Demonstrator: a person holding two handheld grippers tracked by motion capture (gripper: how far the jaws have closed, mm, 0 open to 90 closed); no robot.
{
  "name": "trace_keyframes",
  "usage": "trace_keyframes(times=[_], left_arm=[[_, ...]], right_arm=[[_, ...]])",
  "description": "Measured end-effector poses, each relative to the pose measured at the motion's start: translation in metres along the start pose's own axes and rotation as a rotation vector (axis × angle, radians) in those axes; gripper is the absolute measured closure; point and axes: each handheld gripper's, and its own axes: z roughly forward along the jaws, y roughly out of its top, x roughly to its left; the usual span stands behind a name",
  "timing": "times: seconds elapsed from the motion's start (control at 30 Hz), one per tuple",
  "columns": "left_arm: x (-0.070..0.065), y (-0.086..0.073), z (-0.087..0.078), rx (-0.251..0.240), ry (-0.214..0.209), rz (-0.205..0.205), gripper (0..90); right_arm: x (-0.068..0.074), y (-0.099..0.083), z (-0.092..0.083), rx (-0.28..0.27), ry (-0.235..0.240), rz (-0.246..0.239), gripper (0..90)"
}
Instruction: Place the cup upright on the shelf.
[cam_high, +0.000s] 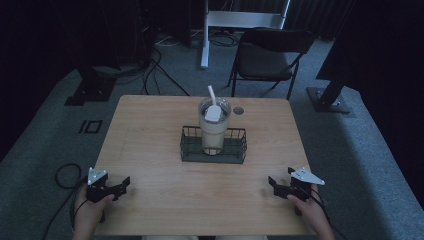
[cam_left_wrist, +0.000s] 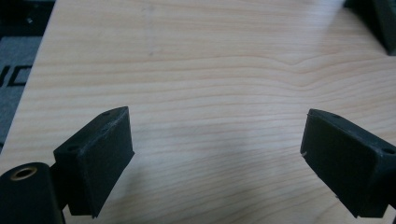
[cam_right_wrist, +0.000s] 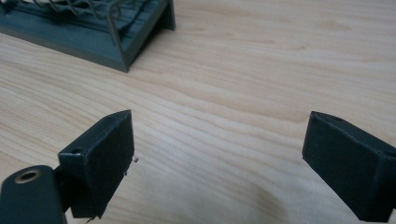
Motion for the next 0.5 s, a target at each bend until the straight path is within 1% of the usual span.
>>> trace_keyframes(times=[0.07,0.1,0.13,0.17,0.27,0.3,0.4,0.5], left_arm=[[0.0012,-0.0016,0.0006,0.014,0.010,-0.017,9.8],[0.0013,-0.0017,0.0003,0.010,0.015,-0.021,9.8],[0.0012,-0.0018,0.0001,0.012,0.017,-0.015,9.8],[0.0009,-0.0018,0.0003,0.021,0.024,-0.014,9.8],[0.0000,-0.0021,0.0023,0.074,0.030,-0.001,9.8],[-0.0005,-0.0022,0.0032,0.097,0.035,0.006,9.8],[-0.0034,-0.0016,0.0050,0.118,0.060,0.049,9.8],[-0.0063,-0.0016,0.0063,0.133,0.074,0.090,9.7]], right_arm=[[-0.0006,-0.0005,-0.0006,0.011,-0.018,-0.011,9.0],[-0.0010,-0.0008,-0.0008,0.025,-0.035,-0.010,9.0],[-0.0016,-0.0010,-0.0008,0.035,-0.049,-0.014,9.1],[-0.0022,-0.0014,-0.0012,0.047,-0.059,-0.024,9.1],[-0.0037,-0.0020,-0.0013,0.076,-0.073,-0.017,9.0],[-0.0040,-0.0023,-0.0012,0.092,-0.077,-0.016,9.1],[-0.0038,-0.0032,-0.0009,0.128,-0.083,-0.018,9.1],[-0.0039,-0.0043,0.0000,0.182,-0.075,-0.027,9.1]])
